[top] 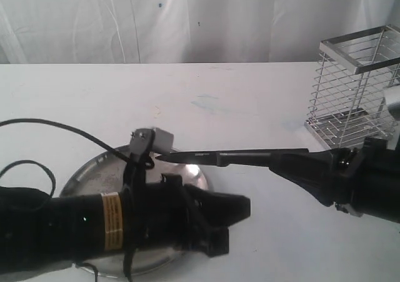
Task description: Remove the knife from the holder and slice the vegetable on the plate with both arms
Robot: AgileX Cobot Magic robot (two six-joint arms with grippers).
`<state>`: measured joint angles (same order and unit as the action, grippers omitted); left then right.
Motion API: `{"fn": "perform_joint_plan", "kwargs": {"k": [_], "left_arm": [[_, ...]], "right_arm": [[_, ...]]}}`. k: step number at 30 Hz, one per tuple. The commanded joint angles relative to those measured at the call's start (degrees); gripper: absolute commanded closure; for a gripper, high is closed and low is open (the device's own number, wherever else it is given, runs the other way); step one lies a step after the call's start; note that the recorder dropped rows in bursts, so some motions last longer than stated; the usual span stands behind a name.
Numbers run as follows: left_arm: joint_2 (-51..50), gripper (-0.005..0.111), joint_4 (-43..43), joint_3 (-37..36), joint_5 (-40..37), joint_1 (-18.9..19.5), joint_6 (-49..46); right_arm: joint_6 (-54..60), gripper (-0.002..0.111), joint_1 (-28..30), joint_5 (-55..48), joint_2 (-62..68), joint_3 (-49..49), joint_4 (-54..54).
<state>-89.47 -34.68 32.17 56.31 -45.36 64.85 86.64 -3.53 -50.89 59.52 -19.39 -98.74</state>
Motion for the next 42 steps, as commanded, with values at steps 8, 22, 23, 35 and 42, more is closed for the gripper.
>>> {"fn": "perform_joint_plan", "kwargs": {"k": [8, 22, 23, 35, 42], "left_arm": [[-6.86, 0.107, 18.89, 2.89, -3.59, -7.9, -13.38], [-7.25, 0.107, 34.24, 3.15, 0.2, -7.9, -21.4], [-7.25, 0.107, 34.24, 3.15, 1.68, -7.9, -21.4], [-7.25, 0.107, 34.24, 3.18, 8.41, -7.9, -21.4], [-7.25, 0.107, 32.8, 3.18, 8.77, -7.9, -21.4]], "right_arm": [[0.49, 0.108, -0.05, -4.27, 0.07, 0.07, -1.21], [0.15, 0.108, -0.05, 0.78, 0.07, 0.78, 1.67], [0.15, 0.108, -0.05, 0.78, 0.07, 1.16, 1.67], [0.15, 0.108, -0.05, 0.9, 0.07, 4.77, 2.18], [-0.47, 0.108, -0.05, 0.9, 0.07, 4.84, 3.31]]}}
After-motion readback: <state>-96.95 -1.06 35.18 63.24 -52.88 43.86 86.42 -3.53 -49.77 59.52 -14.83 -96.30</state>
